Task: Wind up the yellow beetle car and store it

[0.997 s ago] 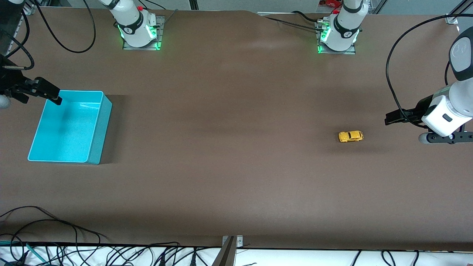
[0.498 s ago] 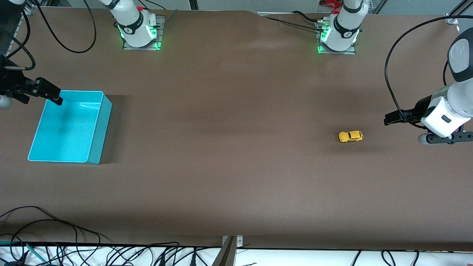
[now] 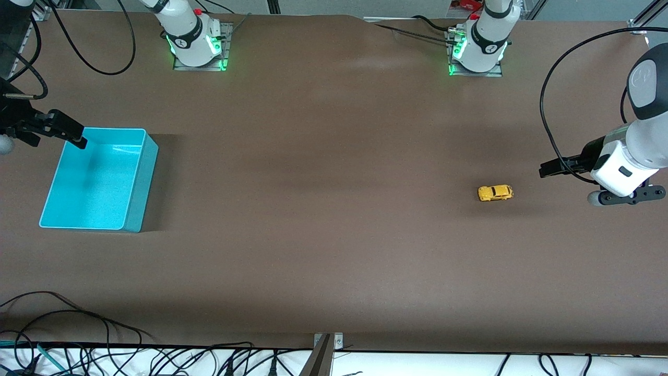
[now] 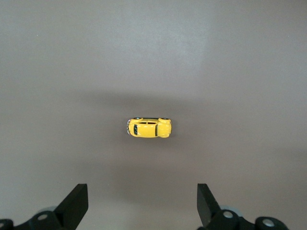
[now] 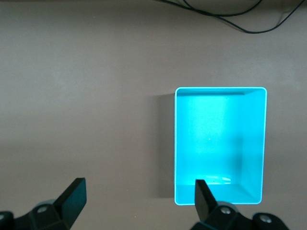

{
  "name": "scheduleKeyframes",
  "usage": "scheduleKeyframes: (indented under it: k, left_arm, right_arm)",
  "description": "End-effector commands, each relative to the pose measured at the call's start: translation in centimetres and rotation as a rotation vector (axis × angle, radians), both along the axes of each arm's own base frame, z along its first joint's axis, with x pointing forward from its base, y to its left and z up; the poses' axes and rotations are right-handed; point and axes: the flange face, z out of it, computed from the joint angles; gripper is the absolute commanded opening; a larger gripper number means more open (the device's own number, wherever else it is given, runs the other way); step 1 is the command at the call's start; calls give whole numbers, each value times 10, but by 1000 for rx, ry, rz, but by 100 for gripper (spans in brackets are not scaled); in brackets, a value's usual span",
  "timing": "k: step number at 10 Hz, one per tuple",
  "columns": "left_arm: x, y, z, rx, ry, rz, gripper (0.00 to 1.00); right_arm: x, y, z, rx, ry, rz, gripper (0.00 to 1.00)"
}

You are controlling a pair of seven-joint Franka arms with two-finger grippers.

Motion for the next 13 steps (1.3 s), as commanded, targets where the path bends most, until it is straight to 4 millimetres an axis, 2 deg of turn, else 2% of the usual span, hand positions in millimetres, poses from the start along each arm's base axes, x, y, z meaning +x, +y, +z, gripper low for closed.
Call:
scheduleKeyframes:
  k: [1, 4, 13]
  left_arm:
    - [-4, -2, -1, -21, 30, 31, 100]
    - [-5, 1, -8, -12, 46, 84, 100]
    - [-7, 8, -10, -12, 61, 99, 100]
  right_arm:
    - [0, -1, 7, -12, -6, 10, 100]
    - [0, 0, 7, -11, -6, 10, 100]
    - [1, 1, 5, -11, -2, 14, 100]
